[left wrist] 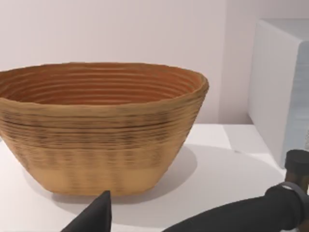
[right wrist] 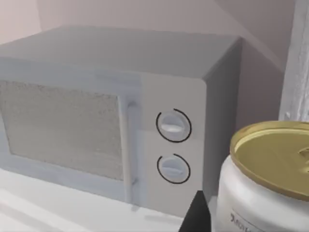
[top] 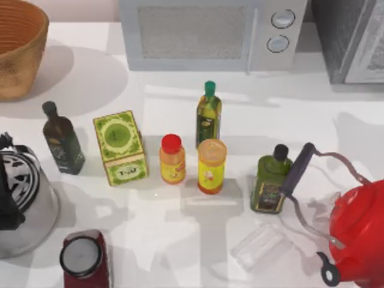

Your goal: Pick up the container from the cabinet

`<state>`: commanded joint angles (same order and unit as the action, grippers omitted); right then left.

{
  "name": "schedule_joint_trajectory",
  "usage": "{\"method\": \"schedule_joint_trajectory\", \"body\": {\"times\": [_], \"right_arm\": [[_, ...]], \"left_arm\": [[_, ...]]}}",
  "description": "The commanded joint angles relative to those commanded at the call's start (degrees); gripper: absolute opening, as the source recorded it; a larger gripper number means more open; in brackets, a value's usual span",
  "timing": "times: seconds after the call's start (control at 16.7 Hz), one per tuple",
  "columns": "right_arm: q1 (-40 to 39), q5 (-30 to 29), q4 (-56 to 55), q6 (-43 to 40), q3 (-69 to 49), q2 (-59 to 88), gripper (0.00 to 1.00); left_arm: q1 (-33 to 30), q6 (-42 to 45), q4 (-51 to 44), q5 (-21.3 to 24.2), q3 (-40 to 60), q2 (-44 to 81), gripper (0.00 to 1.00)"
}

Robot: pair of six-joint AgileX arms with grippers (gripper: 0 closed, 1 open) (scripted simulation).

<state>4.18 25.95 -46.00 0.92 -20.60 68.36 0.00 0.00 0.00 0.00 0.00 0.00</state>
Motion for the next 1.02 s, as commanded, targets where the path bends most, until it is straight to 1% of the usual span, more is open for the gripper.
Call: {"method": "schedule_joint_trajectory", "body": {"times": [1.02], "right_arm": [[3.5,18.7,-34.6,0.3,-16.0,48.8,0.0]], "left_arm": [[0.0,0.0,0.0,0.0,0.0,0.0,1.0]]}}
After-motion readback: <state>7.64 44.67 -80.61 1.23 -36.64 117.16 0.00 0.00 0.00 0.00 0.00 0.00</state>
